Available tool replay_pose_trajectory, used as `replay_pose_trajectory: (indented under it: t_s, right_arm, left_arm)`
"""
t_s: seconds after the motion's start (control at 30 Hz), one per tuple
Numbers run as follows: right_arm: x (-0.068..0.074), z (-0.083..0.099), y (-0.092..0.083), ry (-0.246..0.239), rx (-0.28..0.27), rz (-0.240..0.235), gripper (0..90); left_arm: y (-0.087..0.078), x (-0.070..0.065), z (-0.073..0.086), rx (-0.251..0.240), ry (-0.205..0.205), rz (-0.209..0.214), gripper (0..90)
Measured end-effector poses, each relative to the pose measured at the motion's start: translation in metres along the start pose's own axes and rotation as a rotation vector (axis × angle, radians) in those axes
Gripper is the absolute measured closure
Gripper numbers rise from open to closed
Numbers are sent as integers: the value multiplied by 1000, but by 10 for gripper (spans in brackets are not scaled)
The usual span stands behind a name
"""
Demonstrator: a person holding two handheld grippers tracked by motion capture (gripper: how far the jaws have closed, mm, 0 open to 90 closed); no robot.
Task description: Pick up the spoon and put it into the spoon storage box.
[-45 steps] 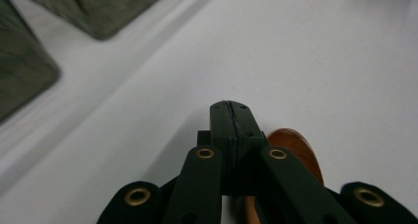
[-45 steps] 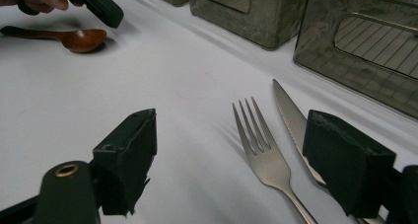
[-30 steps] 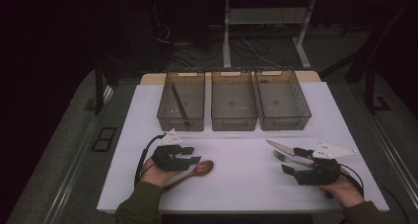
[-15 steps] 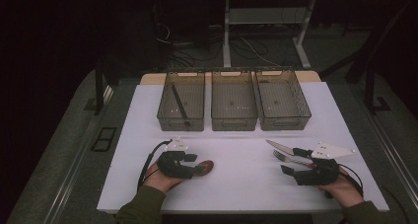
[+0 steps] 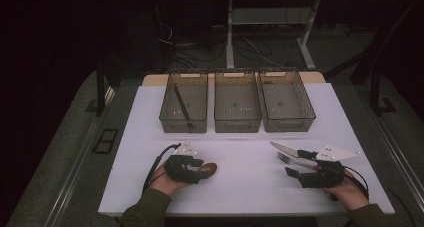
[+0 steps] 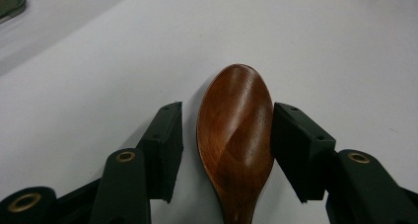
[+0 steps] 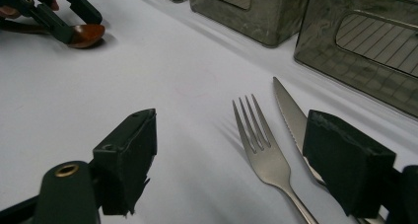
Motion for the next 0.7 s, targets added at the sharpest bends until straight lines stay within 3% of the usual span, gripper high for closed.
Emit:
replay_pose_trajectory:
  t_s: [0.27, 0.7]
  right_arm:
    - [0, 0, 0, 0, 1, 2, 201]
    - [0, 0, 0, 0, 2, 4, 202]
  left_arm:
    - [1, -3, 0, 6, 25, 2, 473]
    - [2, -10, -1, 37, 75, 0, 579]
Point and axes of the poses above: each handheld gripper's, and its own axes: y roughly forward along the jaws, z roughly out of its underside, x roughly to its left, the point moved 6 cm from there along y, roughly forward along the jaws, and after that the axes turned 10 degrees about x, right-handed, at the moved point
